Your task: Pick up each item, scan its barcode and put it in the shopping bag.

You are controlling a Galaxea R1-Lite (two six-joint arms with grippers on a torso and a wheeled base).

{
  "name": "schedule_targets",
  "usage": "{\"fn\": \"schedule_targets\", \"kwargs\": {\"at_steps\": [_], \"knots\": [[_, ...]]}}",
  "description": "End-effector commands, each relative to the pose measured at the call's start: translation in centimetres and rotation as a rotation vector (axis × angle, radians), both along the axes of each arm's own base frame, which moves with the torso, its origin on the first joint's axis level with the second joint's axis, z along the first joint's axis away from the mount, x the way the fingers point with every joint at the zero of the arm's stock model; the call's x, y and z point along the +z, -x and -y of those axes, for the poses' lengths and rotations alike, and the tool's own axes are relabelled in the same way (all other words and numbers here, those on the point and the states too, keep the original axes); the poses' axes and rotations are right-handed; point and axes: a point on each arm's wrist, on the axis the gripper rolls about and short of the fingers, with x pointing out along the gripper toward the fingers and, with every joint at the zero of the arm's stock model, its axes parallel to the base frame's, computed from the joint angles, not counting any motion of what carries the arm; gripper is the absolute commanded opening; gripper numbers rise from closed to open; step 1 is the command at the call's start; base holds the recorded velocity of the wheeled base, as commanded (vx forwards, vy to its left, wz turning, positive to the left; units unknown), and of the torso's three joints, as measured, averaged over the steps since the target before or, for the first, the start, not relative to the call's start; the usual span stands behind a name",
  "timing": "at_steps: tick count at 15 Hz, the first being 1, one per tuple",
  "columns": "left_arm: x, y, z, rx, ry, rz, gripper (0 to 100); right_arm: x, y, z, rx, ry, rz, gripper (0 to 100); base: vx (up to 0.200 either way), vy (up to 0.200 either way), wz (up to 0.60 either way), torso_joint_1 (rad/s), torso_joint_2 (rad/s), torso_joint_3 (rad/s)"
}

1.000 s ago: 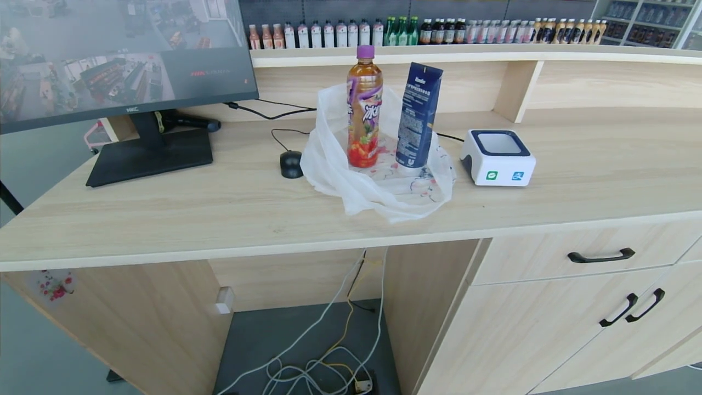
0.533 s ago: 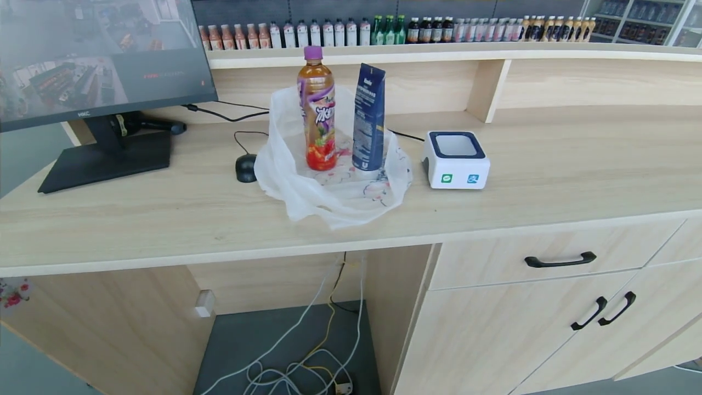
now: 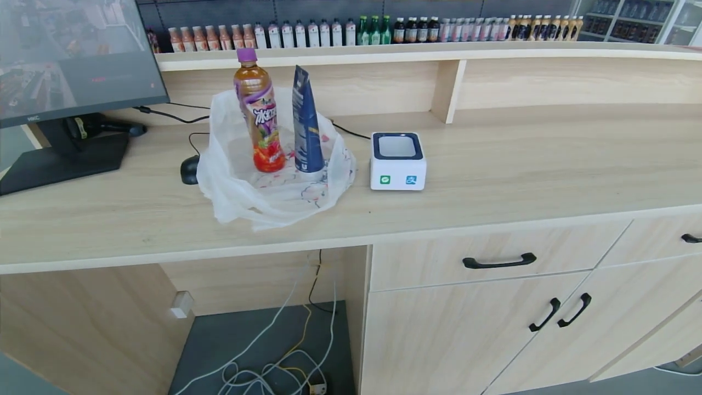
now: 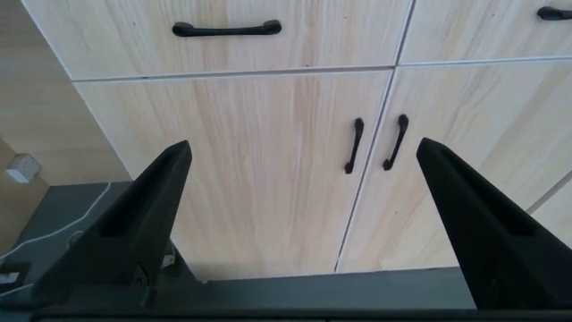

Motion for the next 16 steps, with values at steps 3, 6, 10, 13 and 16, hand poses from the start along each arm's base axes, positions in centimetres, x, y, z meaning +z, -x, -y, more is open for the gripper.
{"fn": "schedule_targets", "kwargs": {"at_steps": [3, 6, 10, 13, 16], "knots": [[0.00, 0.00, 0.00, 0.001, 0.000, 0.000, 100, -0.01, -0.01, 0.00, 0.002, 0.008, -0.001, 100, 0.000, -0.200, 0.00, 0.002, 0.00, 0.001], [0.00, 0.00, 0.00, 0.001, 0.002, 0.000, 100, 0.01, -0.01, 0.00, 0.002, 0.005, 0.000, 100, 0.000, -0.200, 0.00, 0.004, 0.00, 0.004], [0.00, 0.00, 0.00, 0.001, 0.000, 0.000, 100, -0.01, -0.01, 0.00, 0.002, 0.005, -0.002, 100, 0.000, -0.200, 0.00, 0.002, 0.00, 0.002], [0.00, 0.00, 0.00, 0.001, 0.000, 0.000, 100, 0.01, -0.01, 0.00, 0.002, 0.008, 0.000, 100, 0.000, -0.133, 0.00, 0.003, 0.00, 0.002], [0.00, 0.00, 0.00, 0.001, -0.001, 0.000, 100, -0.01, -0.01, -0.01, 0.004, 0.018, -0.001, 100, 0.000, 0.000, 0.00, 0.000, 0.00, 0.000]]}}
